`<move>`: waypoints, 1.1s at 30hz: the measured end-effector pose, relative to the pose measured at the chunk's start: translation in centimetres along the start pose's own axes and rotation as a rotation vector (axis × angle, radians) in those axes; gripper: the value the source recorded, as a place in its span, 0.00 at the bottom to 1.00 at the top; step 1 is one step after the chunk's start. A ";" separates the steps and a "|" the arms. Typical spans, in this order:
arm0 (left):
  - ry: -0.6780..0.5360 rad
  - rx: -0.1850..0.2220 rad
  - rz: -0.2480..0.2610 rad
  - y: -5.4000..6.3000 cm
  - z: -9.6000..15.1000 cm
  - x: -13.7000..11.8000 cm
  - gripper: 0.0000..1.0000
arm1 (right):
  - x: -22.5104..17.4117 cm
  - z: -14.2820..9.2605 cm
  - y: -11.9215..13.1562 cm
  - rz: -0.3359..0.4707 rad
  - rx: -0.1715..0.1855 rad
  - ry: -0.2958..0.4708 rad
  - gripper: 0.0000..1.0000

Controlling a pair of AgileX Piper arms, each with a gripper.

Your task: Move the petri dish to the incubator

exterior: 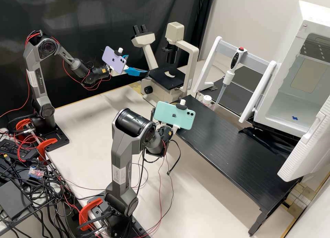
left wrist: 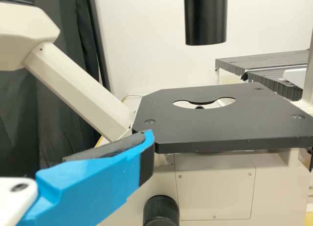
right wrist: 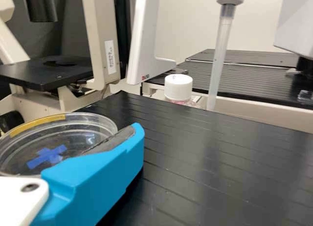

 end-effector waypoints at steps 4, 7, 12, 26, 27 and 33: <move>0.000 0.000 0.000 0.0 0.0 0.0 1.00 | 0.0 0.0 -0.1 -0.006 -0.022 -0.004 1.00; 0.000 0.000 0.000 0.0 0.0 0.0 1.00 | 0.0 0.0 0.0 -0.002 -0.027 -0.007 1.00; 0.000 0.000 0.000 0.0 0.0 0.0 1.00 | -0.1 0.1 -0.1 -0.004 -0.025 -0.010 1.00; 0.000 0.000 0.000 0.0 0.0 0.0 1.00 | -0.5 0.6 -0.3 -0.014 0.013 -0.028 0.00; 0.000 0.000 0.000 0.0 0.0 0.0 1.00 | -0.5 0.6 -0.3 -0.014 0.014 -0.029 0.00; 0.000 0.000 0.000 0.0 0.0 0.0 1.00 | -0.6 0.7 -0.3 -0.014 0.015 -0.036 0.00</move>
